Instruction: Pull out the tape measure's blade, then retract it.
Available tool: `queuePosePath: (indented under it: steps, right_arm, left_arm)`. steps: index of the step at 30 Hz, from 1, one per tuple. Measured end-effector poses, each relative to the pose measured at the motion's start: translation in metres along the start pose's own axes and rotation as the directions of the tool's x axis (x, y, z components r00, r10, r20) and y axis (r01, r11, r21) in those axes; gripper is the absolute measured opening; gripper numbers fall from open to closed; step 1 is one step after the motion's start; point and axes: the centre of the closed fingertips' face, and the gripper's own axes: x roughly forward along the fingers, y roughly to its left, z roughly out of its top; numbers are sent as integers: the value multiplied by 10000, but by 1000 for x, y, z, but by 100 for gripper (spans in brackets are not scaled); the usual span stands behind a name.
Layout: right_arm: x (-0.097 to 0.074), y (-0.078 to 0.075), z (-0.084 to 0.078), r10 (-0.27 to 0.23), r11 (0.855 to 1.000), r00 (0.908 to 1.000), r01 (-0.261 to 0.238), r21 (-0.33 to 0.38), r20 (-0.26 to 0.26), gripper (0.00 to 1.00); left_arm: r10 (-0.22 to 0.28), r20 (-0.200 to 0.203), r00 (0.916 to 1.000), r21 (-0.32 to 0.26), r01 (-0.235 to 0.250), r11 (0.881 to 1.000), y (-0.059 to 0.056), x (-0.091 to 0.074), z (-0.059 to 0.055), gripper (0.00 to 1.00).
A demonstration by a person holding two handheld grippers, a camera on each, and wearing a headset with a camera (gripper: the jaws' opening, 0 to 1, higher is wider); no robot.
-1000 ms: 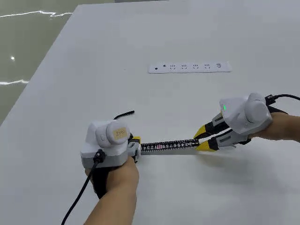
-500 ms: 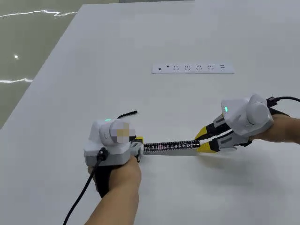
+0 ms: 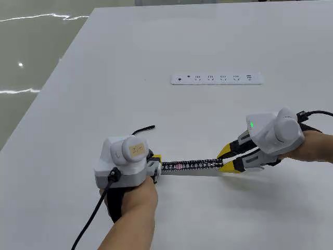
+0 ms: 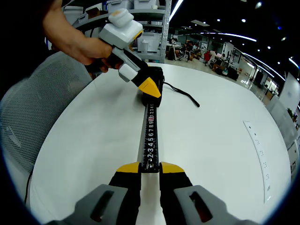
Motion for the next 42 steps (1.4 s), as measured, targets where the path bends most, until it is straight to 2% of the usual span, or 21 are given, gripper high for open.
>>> queuePosePath:
  steps: [4, 21, 24, 28, 34, 36, 42]
  right_arm:
    - [-2, 2, 5, -15, 10000, 10000, 15, -12, 26, 14]
    - [3, -1, 5, 30, 10000, 10000, -30, -78, 35, 14]
    - [1, 3, 10, 35, 10000, 10000, -35, -85, 22, 14]
    - [3, 2, 9, 61, 9999, 10000, -61, -96, 8, 14]
    - [4, 5, 10, 117, 9999, 9999, -117, -110, -24, 14]
    - [5, 5, 9, 123, 9999, 9999, -123, -104, -22, 14]
    - [6, 5, 9, 136, 9999, 9999, -136, -82, -13, 14]
  left_arm:
    - [-24, -20, 10000, -78, 24, 10000, 1, 2, 0, 58]
    - [-136, -20, 9999, -204, 136, 9997, 3, 8, 0, 58]
    - [-150, -20, 9999, -202, 149, 9997, 4, 8, 0, 58]
    - [-139, -30, 9999, -147, 139, 9998, 1, 2, 0, 58]
    - [-105, -57, 9999, -15, 105, 9999, 0, 0, -1, 58]
    - [-102, -69, 9999, 28, 102, 9999, 2, 7, -1, 58]
    - [-115, -68, 9999, 145, 116, 9998, 0, 1, -1, 58]
